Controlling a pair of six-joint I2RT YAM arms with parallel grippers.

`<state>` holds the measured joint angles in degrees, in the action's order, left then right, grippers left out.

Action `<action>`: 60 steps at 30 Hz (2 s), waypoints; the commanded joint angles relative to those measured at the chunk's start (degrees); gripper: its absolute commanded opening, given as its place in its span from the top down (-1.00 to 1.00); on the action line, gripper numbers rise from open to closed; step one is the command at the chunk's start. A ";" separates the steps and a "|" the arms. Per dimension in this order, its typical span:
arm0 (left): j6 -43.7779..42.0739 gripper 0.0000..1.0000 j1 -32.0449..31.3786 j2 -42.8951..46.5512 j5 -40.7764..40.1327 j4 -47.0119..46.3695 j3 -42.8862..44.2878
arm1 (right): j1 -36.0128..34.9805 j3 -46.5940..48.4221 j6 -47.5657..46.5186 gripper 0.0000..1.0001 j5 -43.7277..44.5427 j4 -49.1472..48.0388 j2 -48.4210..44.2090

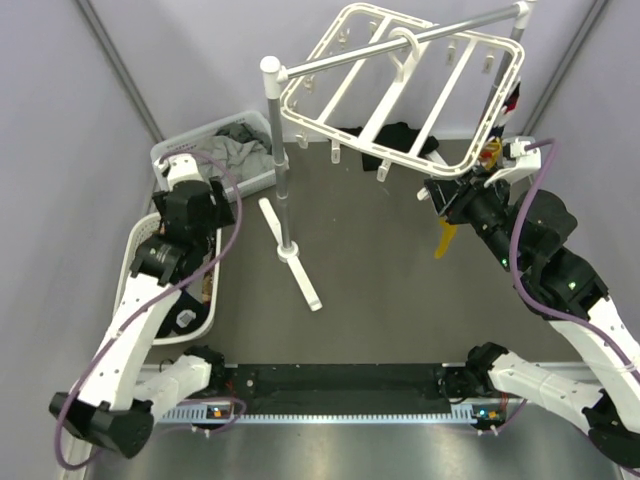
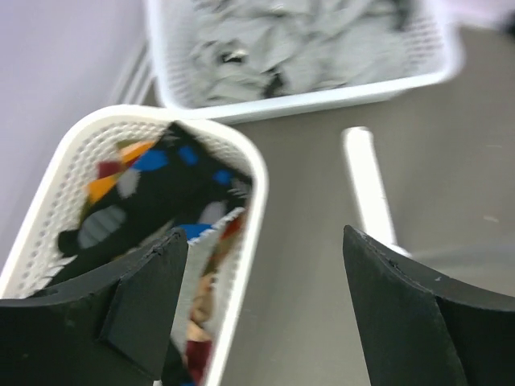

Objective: Clip the socks to the hanger
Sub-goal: Open the clamp at the hanger, then pick up the sock from the bin.

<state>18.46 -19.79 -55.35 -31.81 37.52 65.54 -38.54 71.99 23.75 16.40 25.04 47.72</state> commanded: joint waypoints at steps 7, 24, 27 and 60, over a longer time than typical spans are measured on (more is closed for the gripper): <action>-2.63 -0.61 24.61 -15.91 15.73 -12.81 -4.45 | 0.22 -1.58 -3.44 1.00 -0.93 -0.87 -1.32; -5.19 -0.04 30.25 -36.76 19.33 -22.05 -4.98 | 0.14 -2.73 -5.29 1.00 -1.11 -0.34 -1.49; -5.53 0.02 30.34 -36.84 19.59 -21.96 -5.24 | 0.22 -2.99 -5.29 1.00 -1.02 -0.43 -1.41; -6.51 1.00 30.34 -21.82 16.43 -8.79 2.05 | 0.22 -2.47 -5.47 1.00 -2.60 -0.78 0.17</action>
<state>11.77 10.20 -81.43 -14.02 24.95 63.68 -38.54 68.99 19.51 15.31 24.14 47.00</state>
